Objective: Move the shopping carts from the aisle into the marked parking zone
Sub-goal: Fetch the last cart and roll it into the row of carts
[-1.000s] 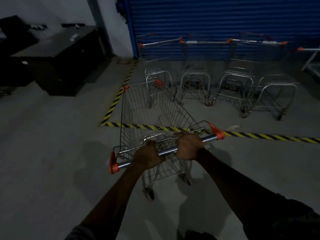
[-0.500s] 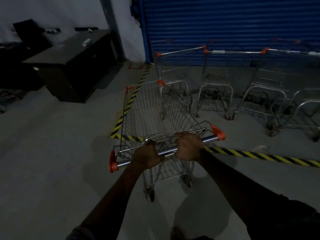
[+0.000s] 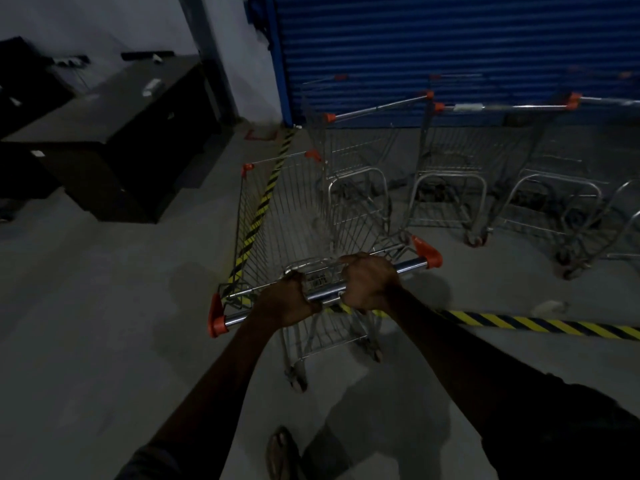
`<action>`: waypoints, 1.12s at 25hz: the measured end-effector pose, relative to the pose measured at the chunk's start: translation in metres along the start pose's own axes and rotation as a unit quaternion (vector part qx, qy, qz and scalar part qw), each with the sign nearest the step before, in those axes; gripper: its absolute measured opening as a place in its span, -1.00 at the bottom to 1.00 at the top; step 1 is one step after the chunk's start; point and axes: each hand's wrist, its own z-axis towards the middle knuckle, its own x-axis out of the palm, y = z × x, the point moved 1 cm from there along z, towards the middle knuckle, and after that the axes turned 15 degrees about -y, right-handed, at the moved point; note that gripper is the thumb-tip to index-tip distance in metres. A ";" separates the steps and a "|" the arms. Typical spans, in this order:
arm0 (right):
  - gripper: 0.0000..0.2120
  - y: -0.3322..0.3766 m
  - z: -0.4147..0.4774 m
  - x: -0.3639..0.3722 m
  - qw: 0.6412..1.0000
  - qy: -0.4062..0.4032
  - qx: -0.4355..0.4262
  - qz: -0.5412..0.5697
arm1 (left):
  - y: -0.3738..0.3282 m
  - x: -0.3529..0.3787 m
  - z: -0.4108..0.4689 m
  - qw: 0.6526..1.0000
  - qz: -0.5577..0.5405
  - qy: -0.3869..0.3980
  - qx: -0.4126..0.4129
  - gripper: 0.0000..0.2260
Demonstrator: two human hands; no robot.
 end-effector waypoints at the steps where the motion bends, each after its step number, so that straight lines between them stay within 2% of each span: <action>1: -0.52 0.007 0.019 0.000 1.000 0.006 0.026 0.014 | 0.014 -0.005 0.018 1.000 -0.001 0.007 -0.002 -0.22; 3: -0.44 0.018 0.050 0.007 0.999 -0.028 0.013 0.045 | 0.040 -0.015 0.051 1.000 -0.006 0.022 0.004 -0.20; 5: -0.39 0.025 0.085 0.027 0.994 -0.098 -0.002 0.057 | 0.067 -0.025 0.083 0.999 -0.011 0.032 0.020 -0.18; 7: -0.39 0.040 0.116 0.028 0.999 -0.045 -0.013 -0.001 | 0.089 -0.035 0.113 0.999 -0.008 0.033 0.033 -0.19; 10: -0.49 0.068 0.160 0.020 0.998 -0.020 -0.019 -0.063 | 0.118 -0.043 0.155 0.998 0.001 0.028 0.050 -0.23; 14: -0.56 0.082 0.216 0.023 0.997 0.003 0.016 -0.076 | 0.152 -0.049 0.206 0.998 -0.011 0.038 0.044 -0.22; 20: -0.59 0.084 0.304 0.050 0.997 -0.036 0.013 -0.068 | 0.186 -0.062 0.289 0.998 0.004 0.021 0.064 -0.26; 24: -0.53 0.085 0.374 0.075 0.997 -0.054 0.059 -0.020 | 0.216 -0.079 0.352 0.996 -0.003 0.033 0.077 -0.23; 28: -0.77 0.106 0.436 0.083 0.996 -0.057 0.061 -0.029 | 0.246 -0.096 0.409 0.996 0.035 0.034 0.070 -0.17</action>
